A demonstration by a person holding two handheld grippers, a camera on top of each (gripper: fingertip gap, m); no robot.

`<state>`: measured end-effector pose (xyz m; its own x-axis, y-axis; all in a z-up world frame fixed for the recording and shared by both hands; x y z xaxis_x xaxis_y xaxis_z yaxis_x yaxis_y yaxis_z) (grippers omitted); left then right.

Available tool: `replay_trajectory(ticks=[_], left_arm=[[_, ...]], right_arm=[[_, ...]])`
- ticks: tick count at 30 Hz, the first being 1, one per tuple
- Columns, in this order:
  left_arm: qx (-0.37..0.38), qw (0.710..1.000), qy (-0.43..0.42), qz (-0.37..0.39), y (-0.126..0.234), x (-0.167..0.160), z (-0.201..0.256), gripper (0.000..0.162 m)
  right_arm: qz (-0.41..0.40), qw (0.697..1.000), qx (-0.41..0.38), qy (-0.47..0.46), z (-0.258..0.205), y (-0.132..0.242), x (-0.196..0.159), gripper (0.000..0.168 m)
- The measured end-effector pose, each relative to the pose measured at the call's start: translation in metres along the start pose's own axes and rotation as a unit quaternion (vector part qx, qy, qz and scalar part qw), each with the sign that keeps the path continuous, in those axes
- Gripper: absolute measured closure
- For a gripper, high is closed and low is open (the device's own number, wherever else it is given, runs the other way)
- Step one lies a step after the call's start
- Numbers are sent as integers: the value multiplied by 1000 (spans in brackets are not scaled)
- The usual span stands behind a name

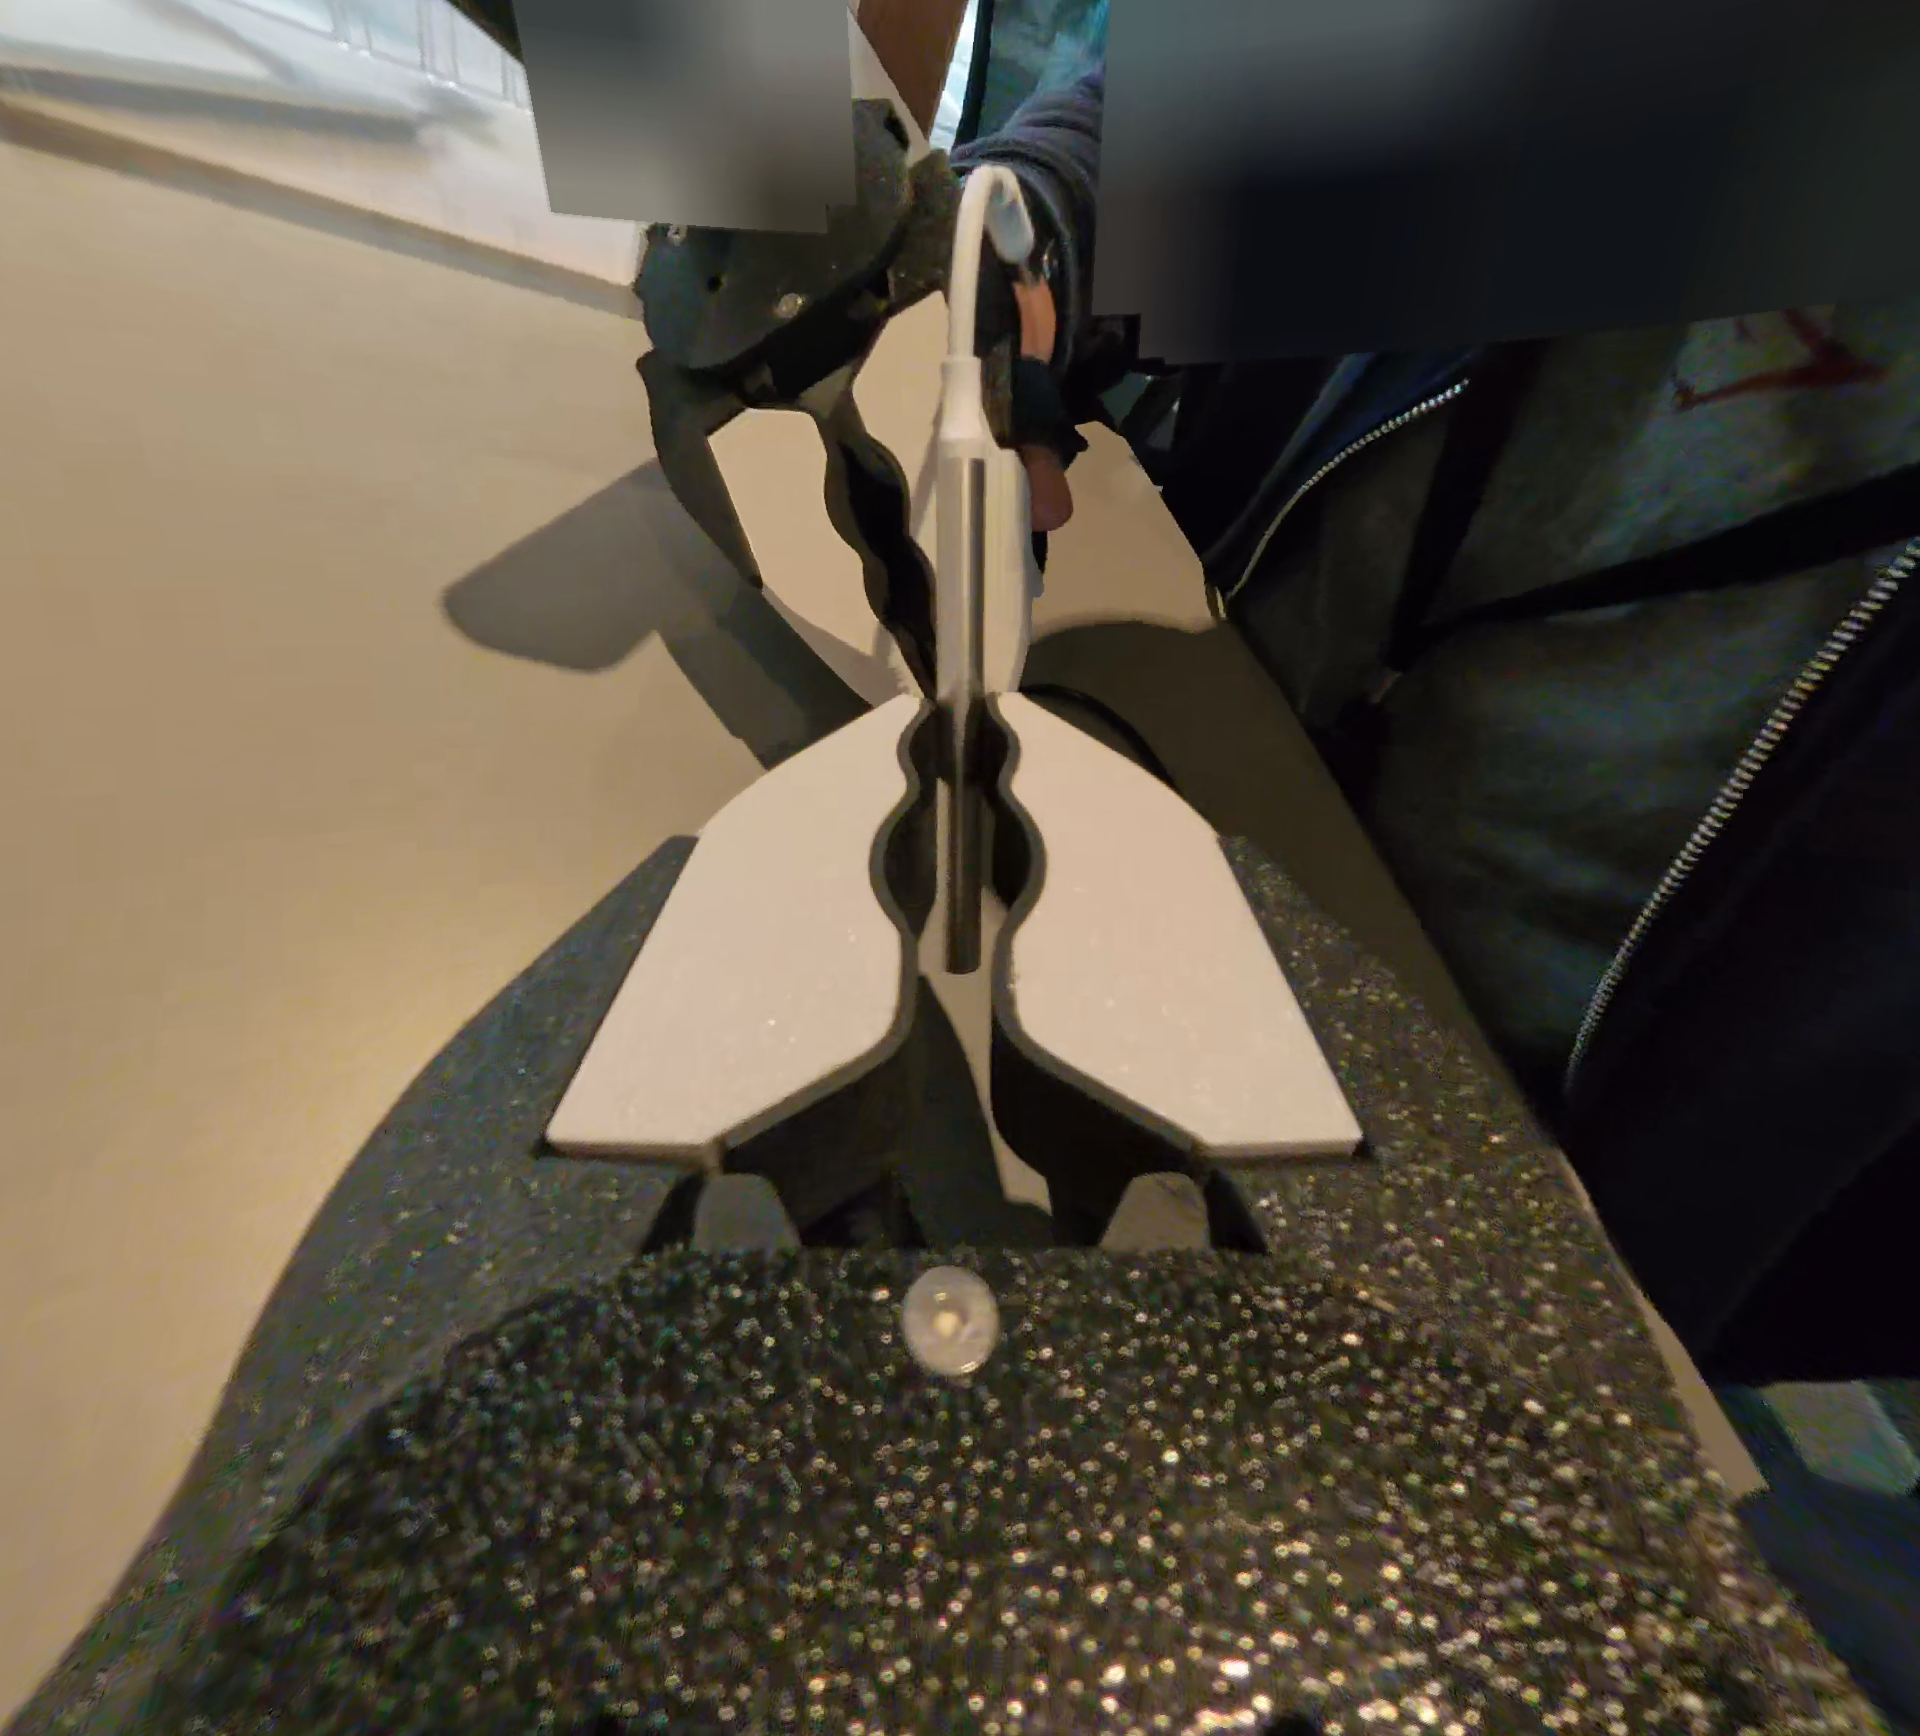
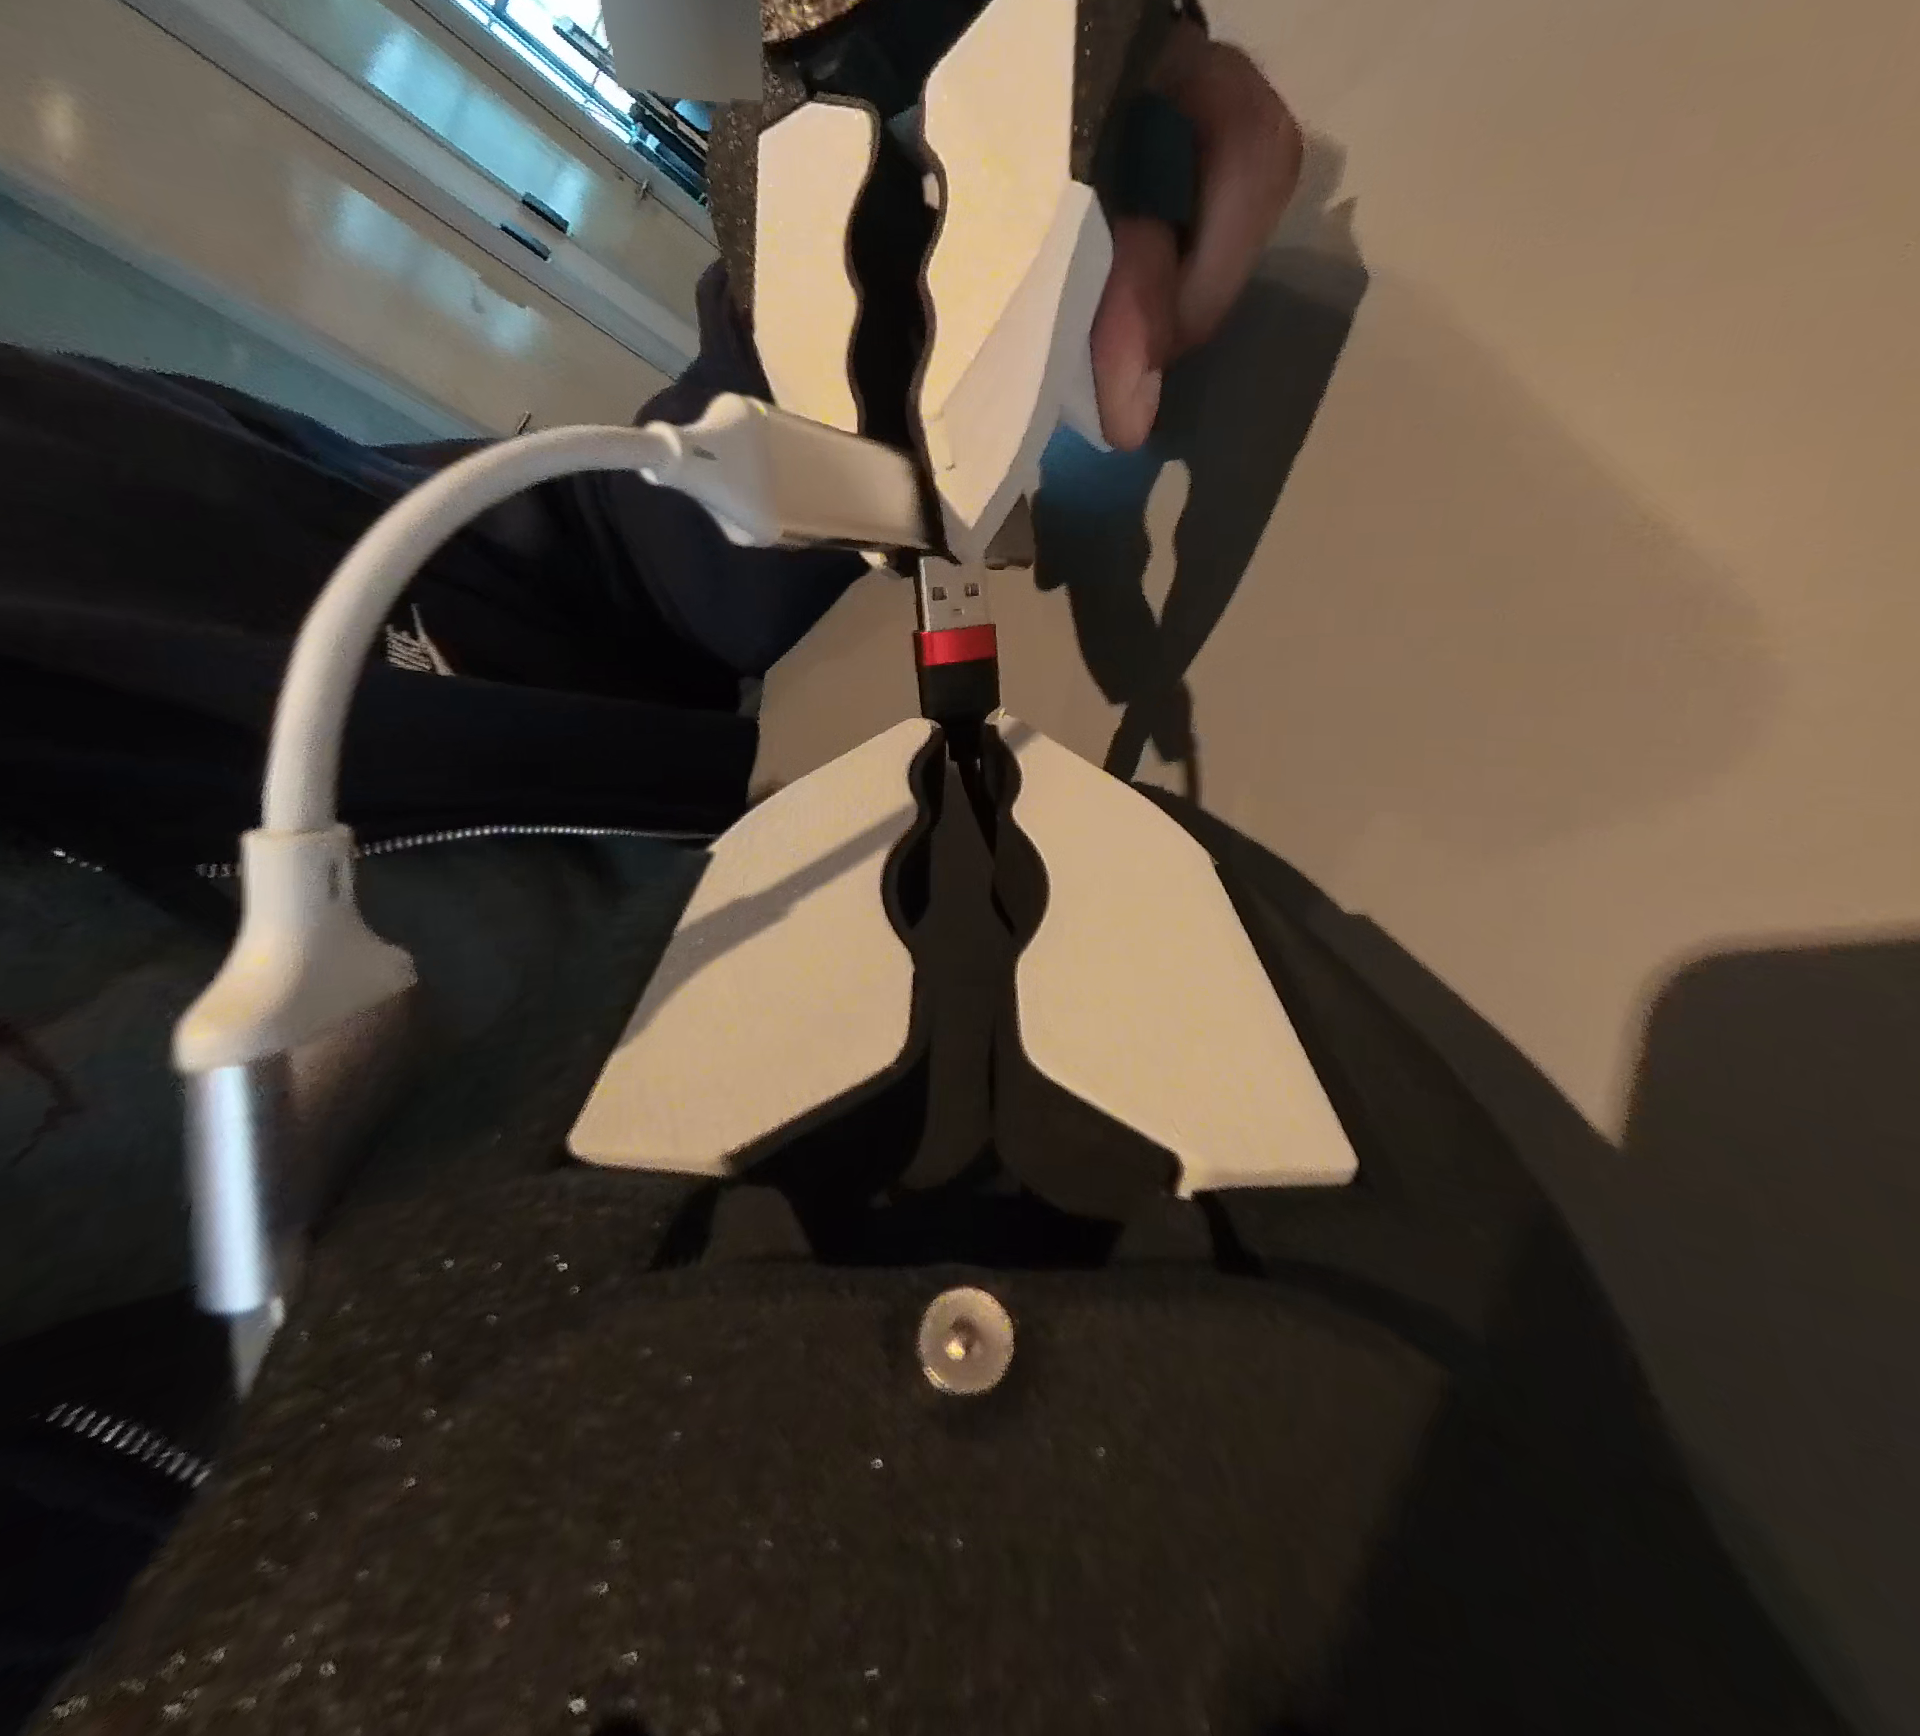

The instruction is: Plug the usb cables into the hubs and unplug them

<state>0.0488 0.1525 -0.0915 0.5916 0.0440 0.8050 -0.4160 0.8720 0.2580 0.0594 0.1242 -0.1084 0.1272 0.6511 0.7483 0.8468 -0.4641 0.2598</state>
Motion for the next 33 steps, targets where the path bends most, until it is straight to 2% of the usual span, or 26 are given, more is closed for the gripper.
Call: replay_trajectory(ticks=[15,23,27,33], left_arm=[[51,991,126,-3,-13,-4,-21,155],[80,979,185,22,-17,-1,-33,155],[85,973,210,41,-17,1,-35,155],[88,969,226,53,-19,2,-35,155]], right_arm=[[-36,998,-22,-43,16,8,-10,160],[-29,994,-107,6,23,14,-7,148],[-23,988,-151,19,27,14,-7,151],[-35,976,-207,54,30,13,-8,146]])
Point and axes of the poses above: each gripper's, where its closed fingertips meet, y back along the fingers, x out of its top, z = x × y across the jaws, the point moved 1 cm from there along y, back along the fingers, and after that the axes turned 11 degrees about y, right-handed, at the moved point
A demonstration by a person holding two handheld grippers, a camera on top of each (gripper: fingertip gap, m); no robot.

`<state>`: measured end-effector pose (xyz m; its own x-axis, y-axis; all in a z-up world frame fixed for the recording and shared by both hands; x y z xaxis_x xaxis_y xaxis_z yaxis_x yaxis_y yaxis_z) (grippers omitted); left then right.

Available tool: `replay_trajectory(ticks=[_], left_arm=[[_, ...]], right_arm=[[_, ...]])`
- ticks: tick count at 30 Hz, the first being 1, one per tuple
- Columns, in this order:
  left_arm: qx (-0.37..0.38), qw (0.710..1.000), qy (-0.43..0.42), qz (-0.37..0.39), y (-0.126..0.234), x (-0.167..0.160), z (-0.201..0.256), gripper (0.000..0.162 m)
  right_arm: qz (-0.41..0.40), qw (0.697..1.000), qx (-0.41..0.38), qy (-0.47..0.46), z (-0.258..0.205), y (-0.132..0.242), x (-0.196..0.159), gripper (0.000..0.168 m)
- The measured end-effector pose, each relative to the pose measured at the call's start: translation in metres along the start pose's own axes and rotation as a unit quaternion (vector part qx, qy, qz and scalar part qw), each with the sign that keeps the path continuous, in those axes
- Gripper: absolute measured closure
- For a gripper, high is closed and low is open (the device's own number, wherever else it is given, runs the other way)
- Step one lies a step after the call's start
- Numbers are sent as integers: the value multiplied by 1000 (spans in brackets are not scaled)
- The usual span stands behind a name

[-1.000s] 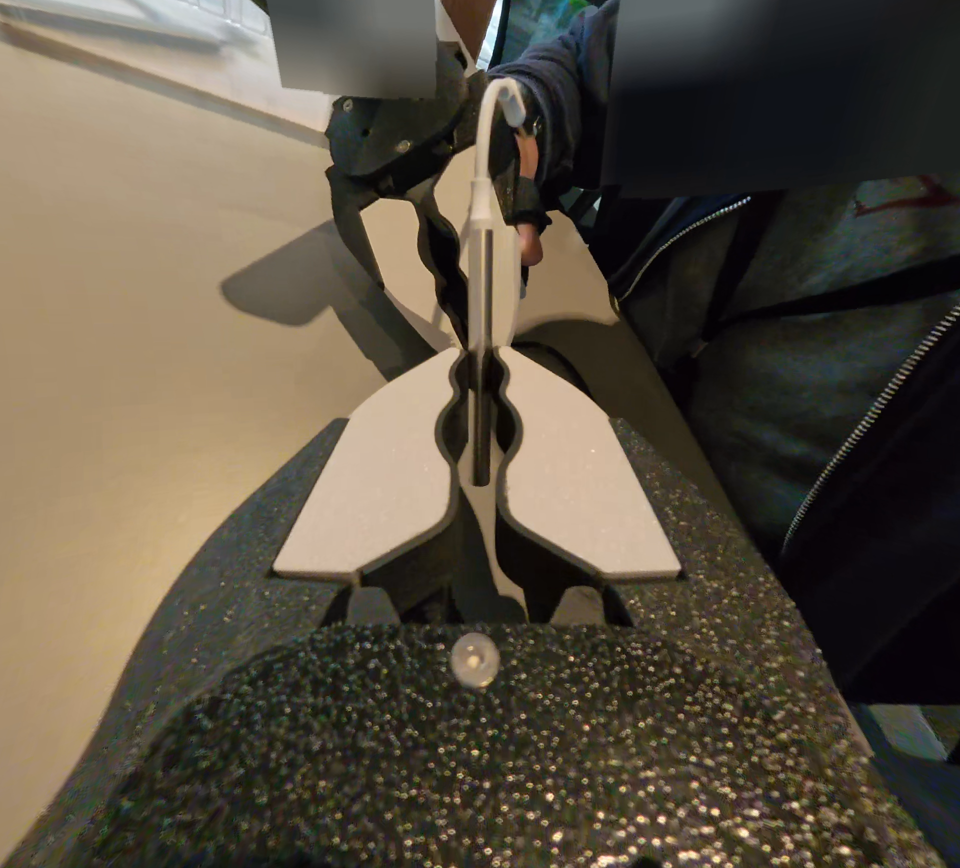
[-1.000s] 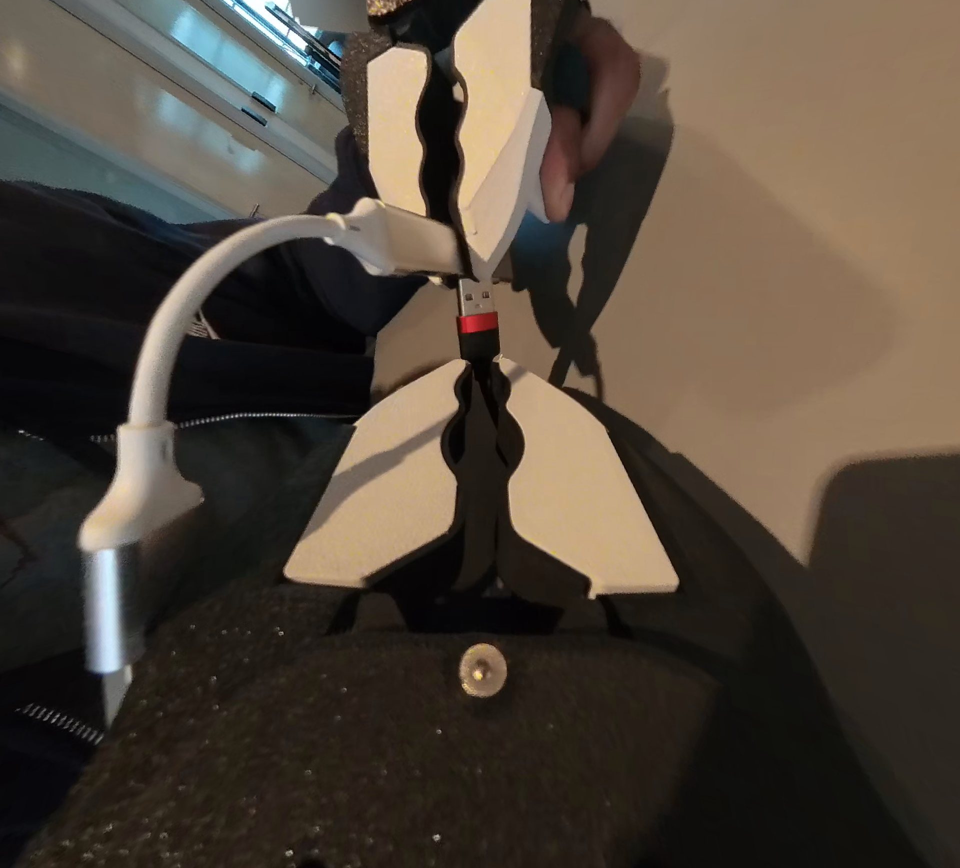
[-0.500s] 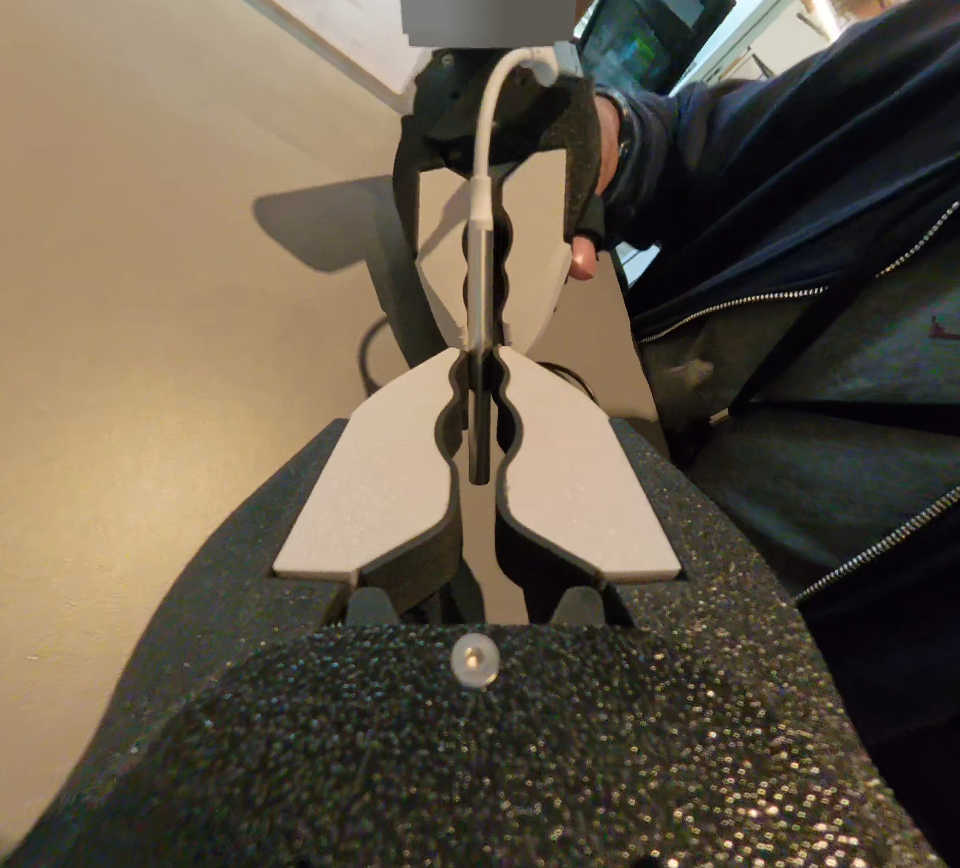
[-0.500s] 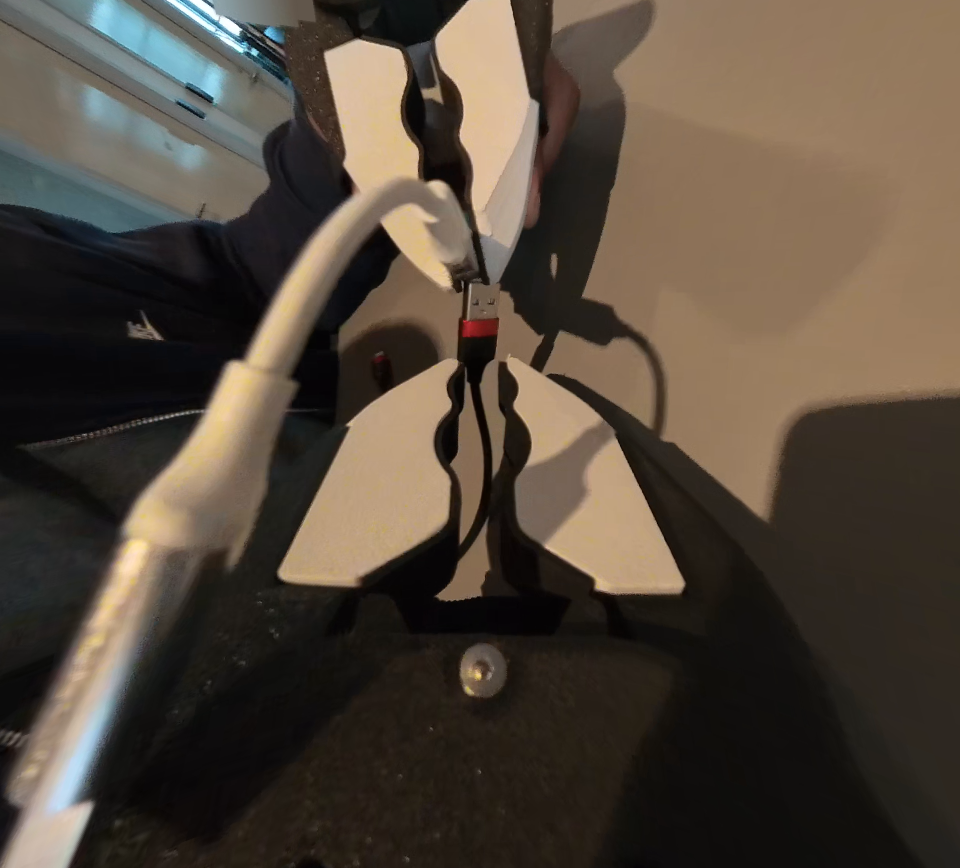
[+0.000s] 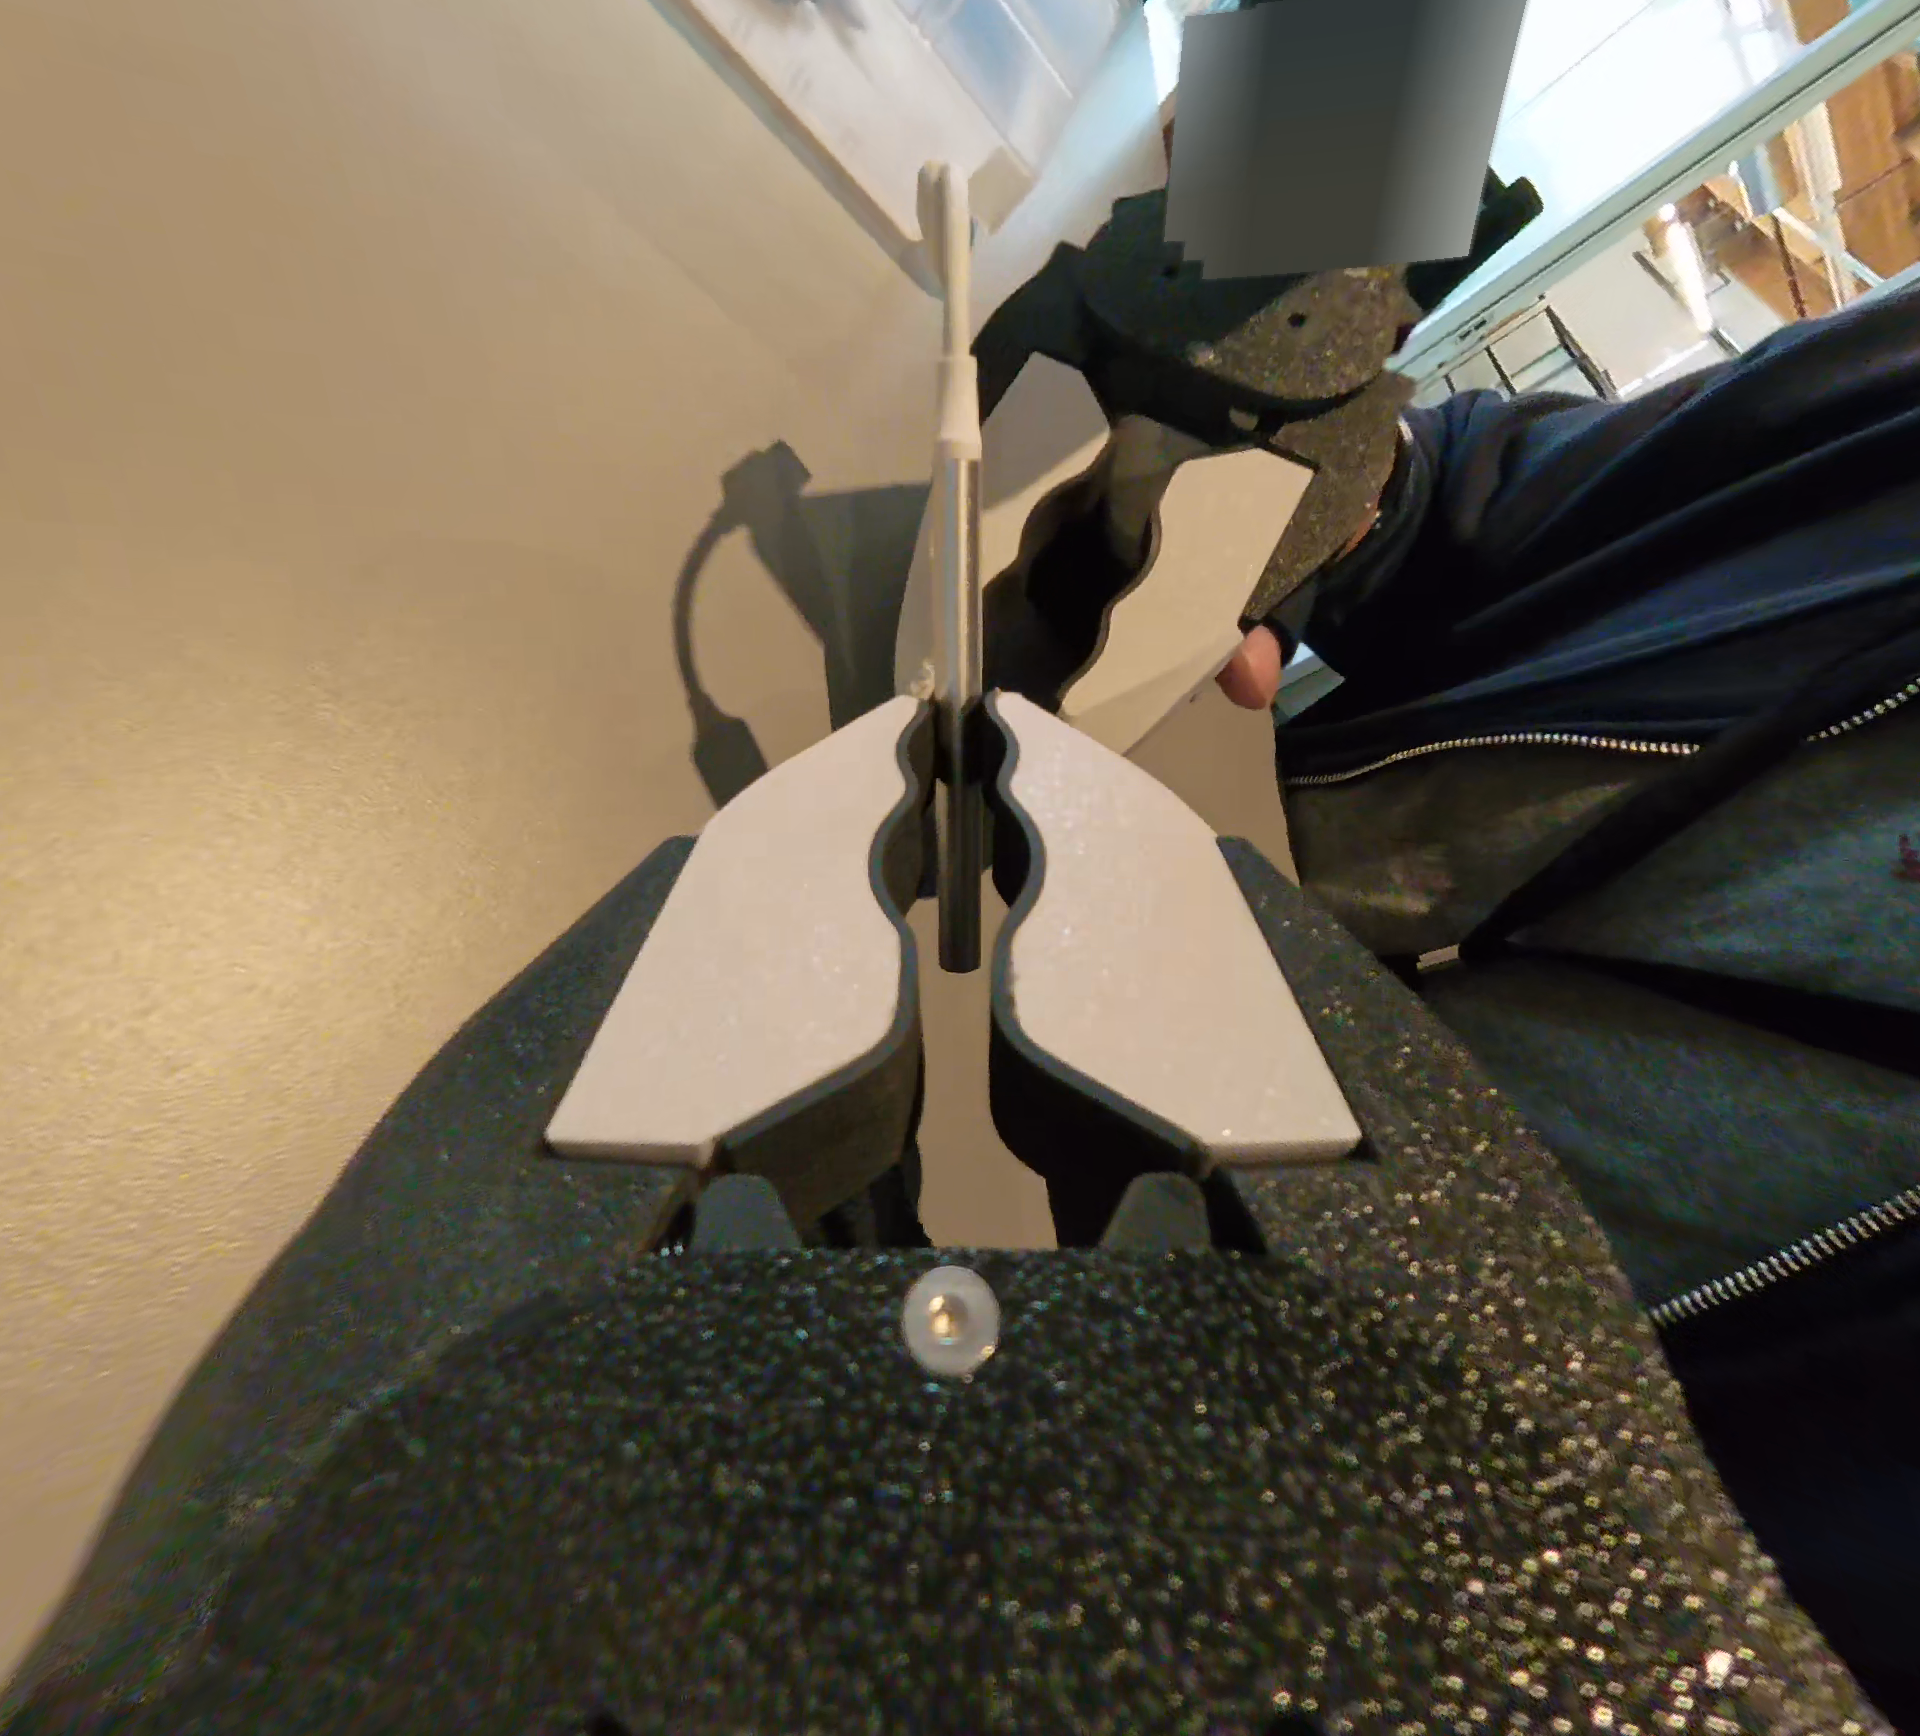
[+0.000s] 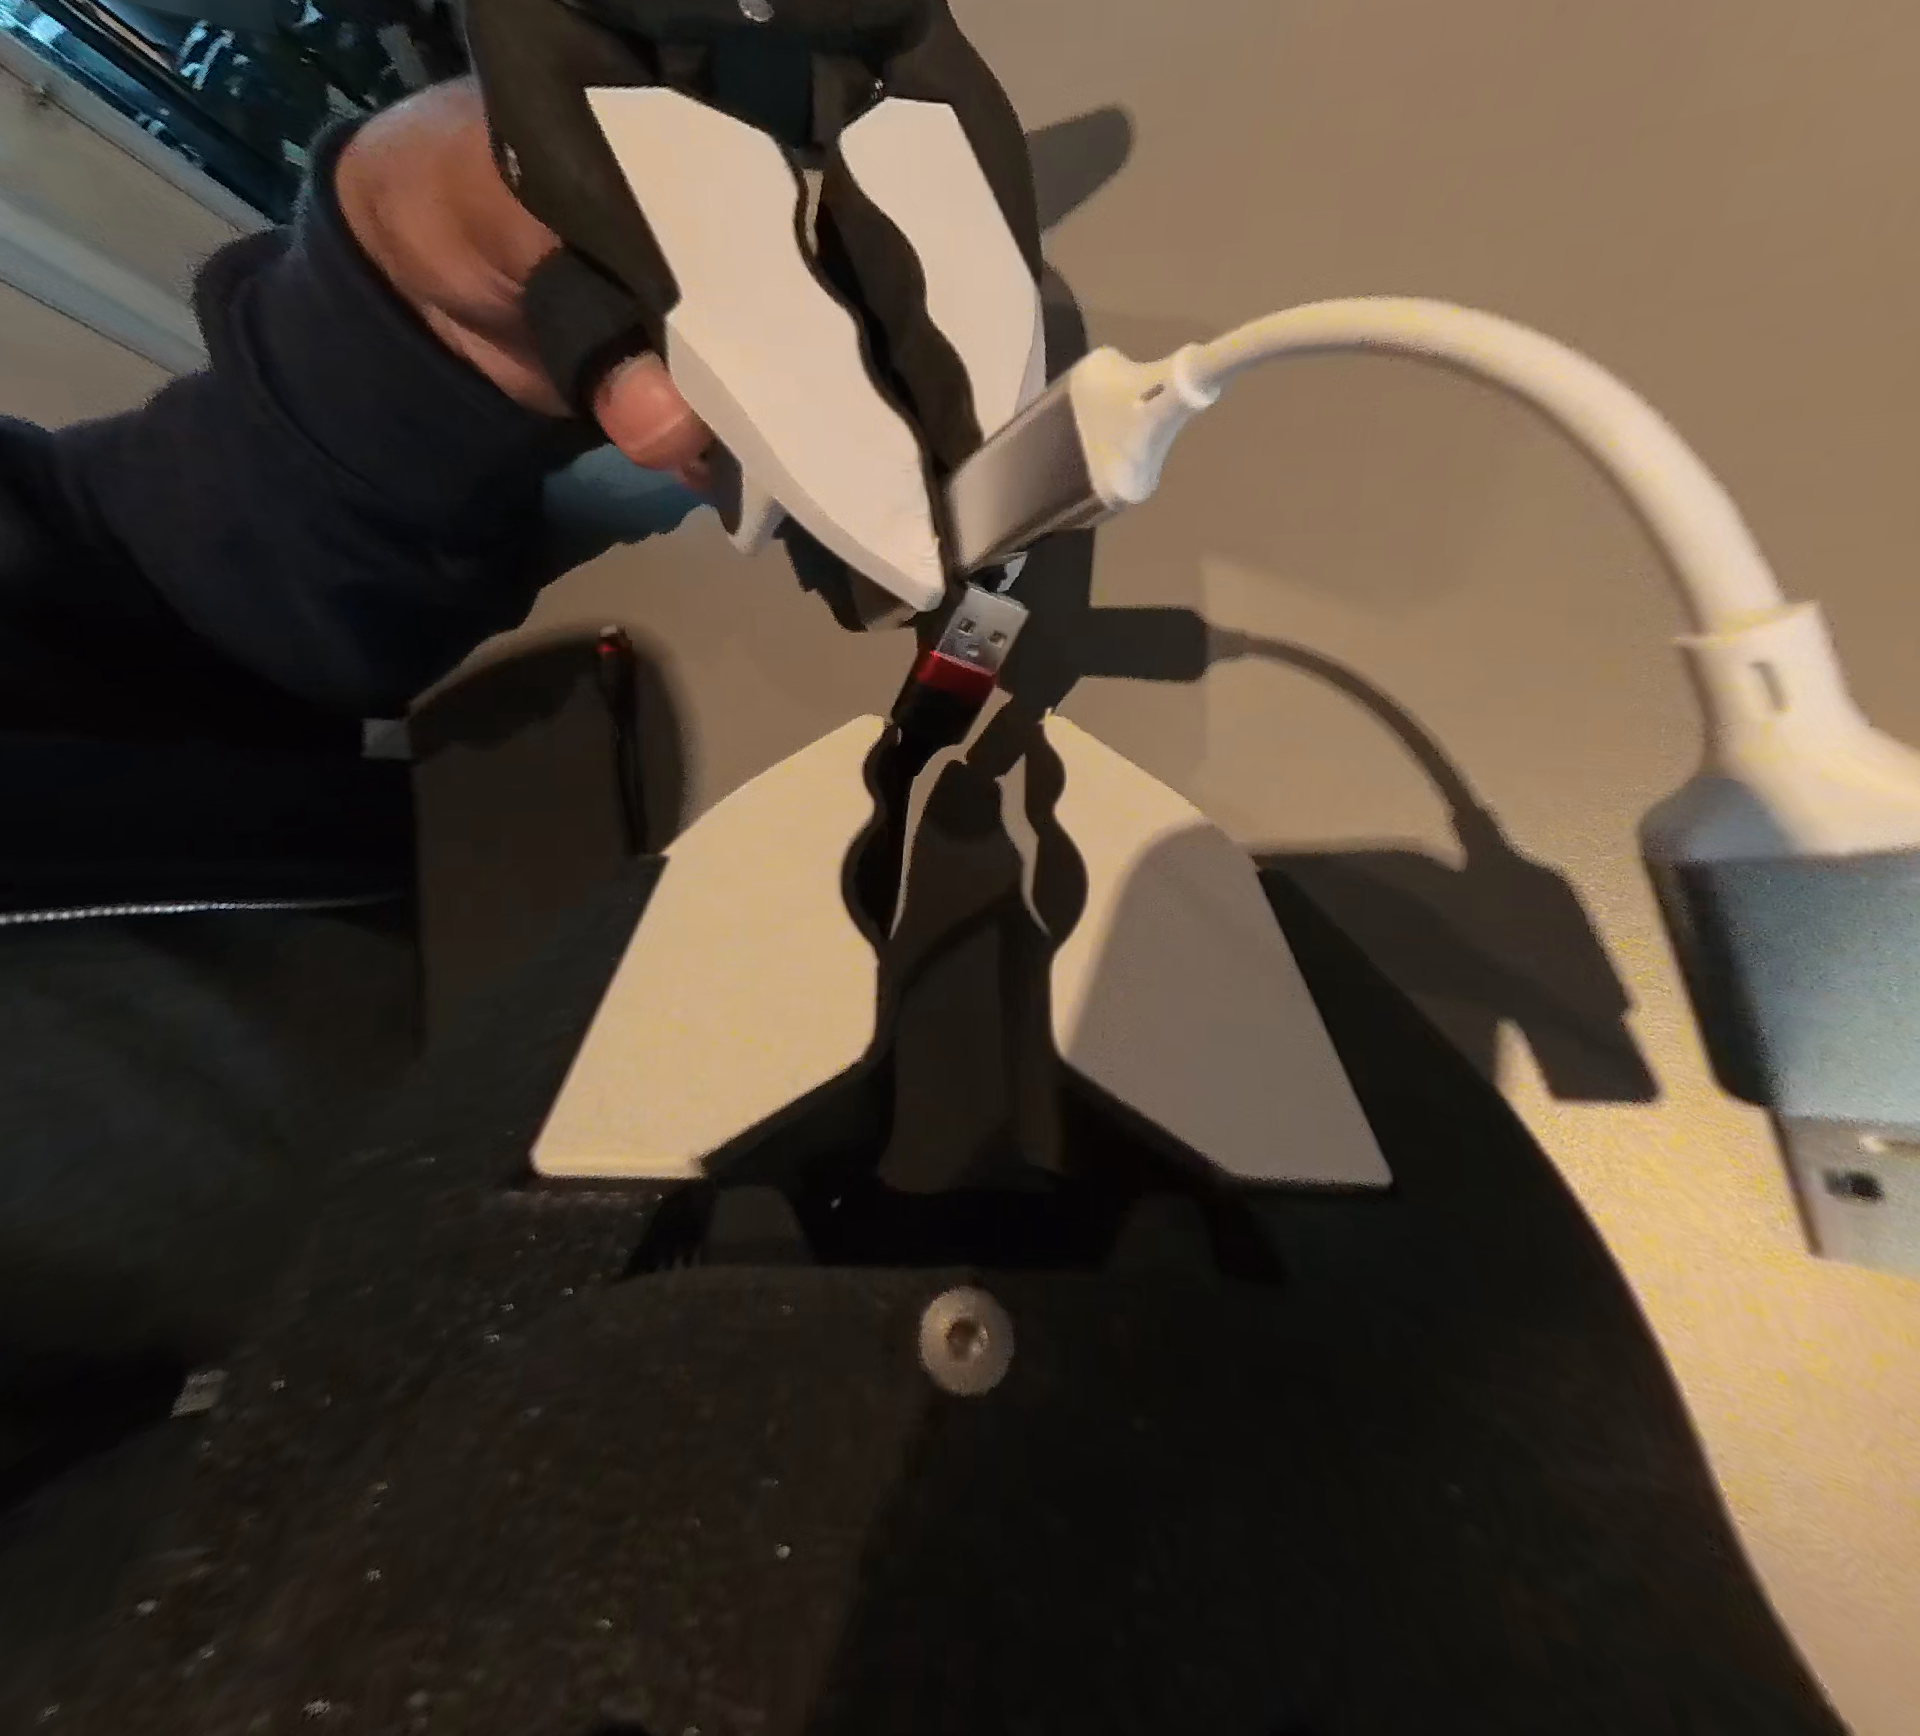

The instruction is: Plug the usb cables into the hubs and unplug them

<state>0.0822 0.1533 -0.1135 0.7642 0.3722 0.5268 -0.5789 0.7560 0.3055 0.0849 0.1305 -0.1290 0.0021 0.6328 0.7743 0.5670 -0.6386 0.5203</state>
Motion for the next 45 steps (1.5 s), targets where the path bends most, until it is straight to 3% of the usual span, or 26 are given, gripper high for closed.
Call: replay_trajectory(ticks=[16,23,27,31,35,39,45], left_arm=[[16,1000,-1,-3,-11,-5,3,155],[14,1000,0,-3,-12,-5,4,155],[23,1000,-4,0,-14,-5,3,155],[42,999,-13,9,-9,-2,-1,155],[70,997,-30,19,0,4,-5,155],[82,995,-37,30,8,8,-5,155],[95,993,-54,44,17,14,-2,155]], right_arm=[[-27,996,-72,33,0,-4,-3,143],[-43,986,-151,56,5,6,-11,141],[-49,983,-165,60,5,4,-15,151],[-72,971,-212,85,12,10,-16,149],[-129,955,-243,106,13,11,-23,136],[-130,952,-260,96,11,5,-21,131],[-166,930,-308,112,12,-4,-22,134]])
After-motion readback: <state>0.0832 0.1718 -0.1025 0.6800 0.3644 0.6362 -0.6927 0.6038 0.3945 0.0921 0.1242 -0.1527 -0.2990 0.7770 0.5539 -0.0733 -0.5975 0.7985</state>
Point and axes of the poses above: each gripper's, where its closed fingertips meet, y back along the fingers, x out of its top, z = x × y across the jaws, the point moved 1 cm from there along y, back along the fingers, and after that the axes turned 11 degrees about y, right-handed, at the moved point
